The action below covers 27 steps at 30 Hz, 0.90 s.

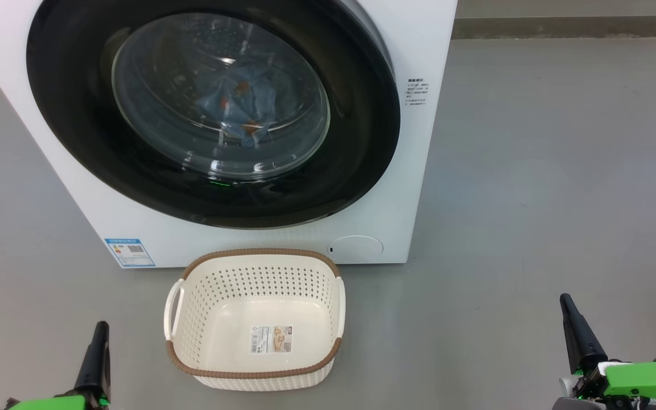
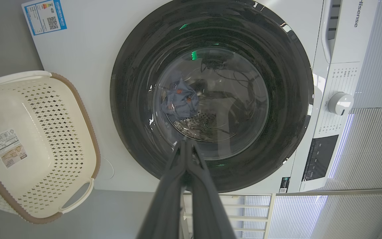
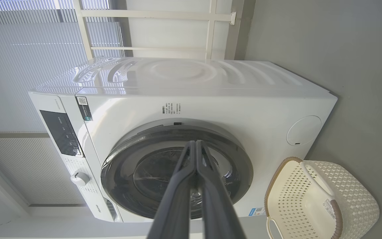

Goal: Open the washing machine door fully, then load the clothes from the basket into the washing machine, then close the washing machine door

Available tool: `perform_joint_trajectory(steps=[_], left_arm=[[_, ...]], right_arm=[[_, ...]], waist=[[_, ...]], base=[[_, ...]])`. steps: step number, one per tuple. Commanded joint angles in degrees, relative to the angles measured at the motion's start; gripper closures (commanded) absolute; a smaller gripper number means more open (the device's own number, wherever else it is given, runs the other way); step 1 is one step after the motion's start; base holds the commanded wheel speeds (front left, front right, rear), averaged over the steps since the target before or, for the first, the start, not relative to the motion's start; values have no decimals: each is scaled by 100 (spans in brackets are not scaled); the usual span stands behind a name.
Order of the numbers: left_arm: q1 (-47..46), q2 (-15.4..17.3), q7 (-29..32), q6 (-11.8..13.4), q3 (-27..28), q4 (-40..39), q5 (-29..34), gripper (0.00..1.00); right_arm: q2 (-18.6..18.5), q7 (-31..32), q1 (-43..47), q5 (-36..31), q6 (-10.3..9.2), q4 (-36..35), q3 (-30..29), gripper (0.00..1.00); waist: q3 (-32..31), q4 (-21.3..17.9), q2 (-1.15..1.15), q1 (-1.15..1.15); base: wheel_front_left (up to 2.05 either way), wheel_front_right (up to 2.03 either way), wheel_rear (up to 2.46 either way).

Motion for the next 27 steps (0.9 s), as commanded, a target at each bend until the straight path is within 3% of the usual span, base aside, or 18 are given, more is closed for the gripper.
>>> perform_joint_trajectory(steps=[1,27], left_arm=[[-234,52,35,-20,204,-157,-22,100],[-234,41,47,-20,218,-158,-10,100]], right_arm=[[-9,38,-246,9,-5,-170,141,100],[-6,42,-246,5,-5,-170,135,100]], waist=[[0,0,0,0],[0,0,0,0]], base=[[0,0,0],[0,0,0]])
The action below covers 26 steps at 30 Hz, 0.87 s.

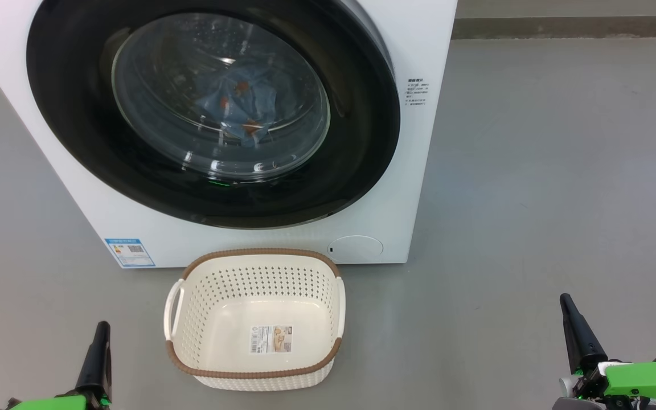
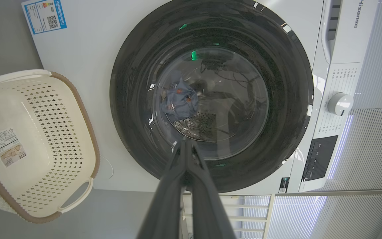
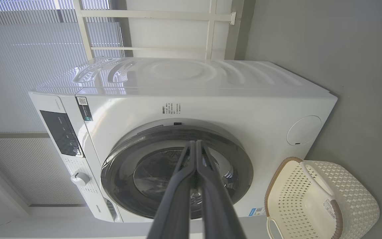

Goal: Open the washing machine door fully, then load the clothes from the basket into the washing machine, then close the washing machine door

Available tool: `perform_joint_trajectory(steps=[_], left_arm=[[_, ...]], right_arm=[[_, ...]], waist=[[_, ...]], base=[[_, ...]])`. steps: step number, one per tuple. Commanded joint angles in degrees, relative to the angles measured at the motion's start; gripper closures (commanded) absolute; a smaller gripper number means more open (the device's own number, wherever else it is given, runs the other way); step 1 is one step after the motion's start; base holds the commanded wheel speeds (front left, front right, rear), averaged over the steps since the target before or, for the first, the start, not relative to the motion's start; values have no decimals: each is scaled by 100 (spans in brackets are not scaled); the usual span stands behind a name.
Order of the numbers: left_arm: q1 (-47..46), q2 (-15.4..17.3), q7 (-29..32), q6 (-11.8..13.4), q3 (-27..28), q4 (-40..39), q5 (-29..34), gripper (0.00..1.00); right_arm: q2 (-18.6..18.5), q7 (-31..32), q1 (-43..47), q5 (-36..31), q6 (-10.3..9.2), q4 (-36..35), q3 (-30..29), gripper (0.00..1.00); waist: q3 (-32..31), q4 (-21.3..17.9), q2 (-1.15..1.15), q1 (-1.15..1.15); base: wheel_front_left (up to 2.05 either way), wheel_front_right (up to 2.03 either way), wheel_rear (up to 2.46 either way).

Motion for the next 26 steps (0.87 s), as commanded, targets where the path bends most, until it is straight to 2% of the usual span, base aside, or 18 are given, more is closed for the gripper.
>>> perform_joint_trajectory(steps=[1,26], left_arm=[[-234,68,45,-20,206,-157,-10,100],[-235,60,55,-20,218,-157,0,100]], right_arm=[[-9,41,-246,6,-5,-170,138,100],[-6,45,-247,2,-5,-170,134,100]], waist=[[0,0,0,0],[0,0,0,0]], base=[[0,0,0],[0,0,0]])
